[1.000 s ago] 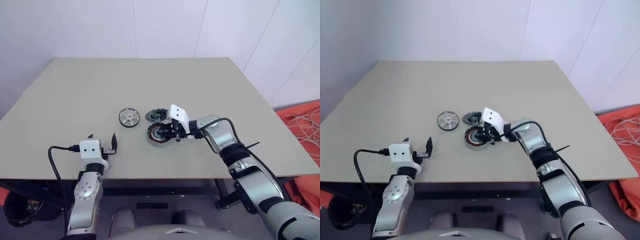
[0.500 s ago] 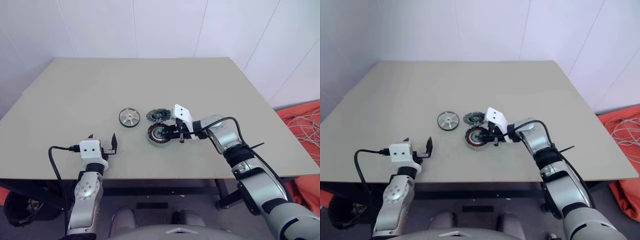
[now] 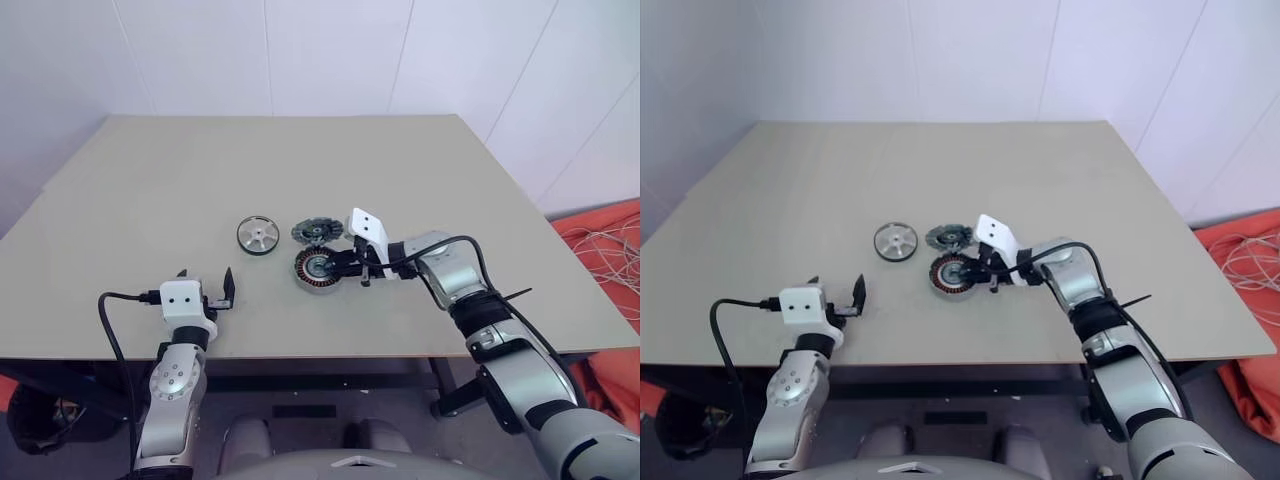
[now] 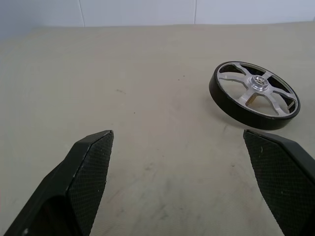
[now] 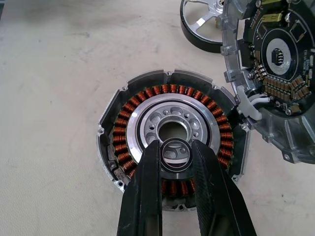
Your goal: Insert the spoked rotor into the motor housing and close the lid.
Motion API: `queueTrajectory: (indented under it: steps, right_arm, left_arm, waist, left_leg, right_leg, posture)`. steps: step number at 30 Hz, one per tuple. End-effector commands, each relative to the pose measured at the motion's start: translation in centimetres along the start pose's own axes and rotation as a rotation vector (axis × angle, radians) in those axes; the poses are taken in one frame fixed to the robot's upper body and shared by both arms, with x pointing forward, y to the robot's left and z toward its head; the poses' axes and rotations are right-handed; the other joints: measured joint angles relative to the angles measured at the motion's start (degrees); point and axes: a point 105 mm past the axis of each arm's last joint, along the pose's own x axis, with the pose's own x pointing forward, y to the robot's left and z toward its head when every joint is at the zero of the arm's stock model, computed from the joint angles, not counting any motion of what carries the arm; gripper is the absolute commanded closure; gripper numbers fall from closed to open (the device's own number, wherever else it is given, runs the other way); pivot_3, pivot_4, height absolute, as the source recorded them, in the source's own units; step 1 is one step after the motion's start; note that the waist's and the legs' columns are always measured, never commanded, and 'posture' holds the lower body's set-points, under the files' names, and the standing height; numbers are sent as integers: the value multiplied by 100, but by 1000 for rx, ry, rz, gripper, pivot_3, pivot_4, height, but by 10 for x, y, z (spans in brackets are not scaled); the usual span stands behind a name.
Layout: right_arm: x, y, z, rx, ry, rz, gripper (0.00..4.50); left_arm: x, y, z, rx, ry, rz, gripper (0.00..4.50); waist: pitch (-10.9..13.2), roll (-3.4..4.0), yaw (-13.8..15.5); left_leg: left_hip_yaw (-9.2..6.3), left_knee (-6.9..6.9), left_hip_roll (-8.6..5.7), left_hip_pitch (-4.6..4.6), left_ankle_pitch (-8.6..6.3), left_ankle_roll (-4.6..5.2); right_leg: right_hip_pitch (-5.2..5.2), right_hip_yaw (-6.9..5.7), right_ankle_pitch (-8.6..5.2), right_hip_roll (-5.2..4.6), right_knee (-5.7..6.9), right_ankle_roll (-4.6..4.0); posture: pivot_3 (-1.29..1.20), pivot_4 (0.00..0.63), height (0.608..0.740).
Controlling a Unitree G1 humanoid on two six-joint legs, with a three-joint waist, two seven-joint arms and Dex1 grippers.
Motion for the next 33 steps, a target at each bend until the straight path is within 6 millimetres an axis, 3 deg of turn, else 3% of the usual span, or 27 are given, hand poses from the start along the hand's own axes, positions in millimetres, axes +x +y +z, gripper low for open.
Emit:
queueTrajectory:
  steps: [1, 9, 29, 33]
  right_arm:
    - [4, 0, 22, -54, -58, 1, 3949]
    - [12, -1, 28, -69, -71, -1, 3949]
    - [8, -3, 23, -86, -54, -7, 3949]
    - [9, -4, 25, -89, -59, -13, 2550]
  left_arm:
    - [3, -2, 11, -3, -48, -4, 0]
    - [2, -2, 10, -3, -47, 3, 0]
    - [1, -2, 10, -4, -45, 3, 0]
    - [1, -1, 10, -5, -45, 7, 0]
  waist:
    - [0, 0, -2]
    - [0, 0, 2]
    - [1, 0, 1]
    - [1, 0, 1]
  left_leg:
    - [0, 0, 0, 0, 0, 0]
    - [-1, 0, 0, -1, 0, 0]
    - [0, 0, 0, -1, 0, 0]
    - [0, 0, 0, 0, 0, 0]
  right_leg:
    - [0, 0, 0, 0, 0, 0]
    - [0, 0, 0, -1, 0, 0]
    - [0, 0, 0, 0, 0, 0]
    - [0, 0, 0, 0, 0, -1]
  posture:
    - [0, 0, 740]
    - [0, 0, 740]
    - [0, 0, 740]
    - [0, 0, 740]
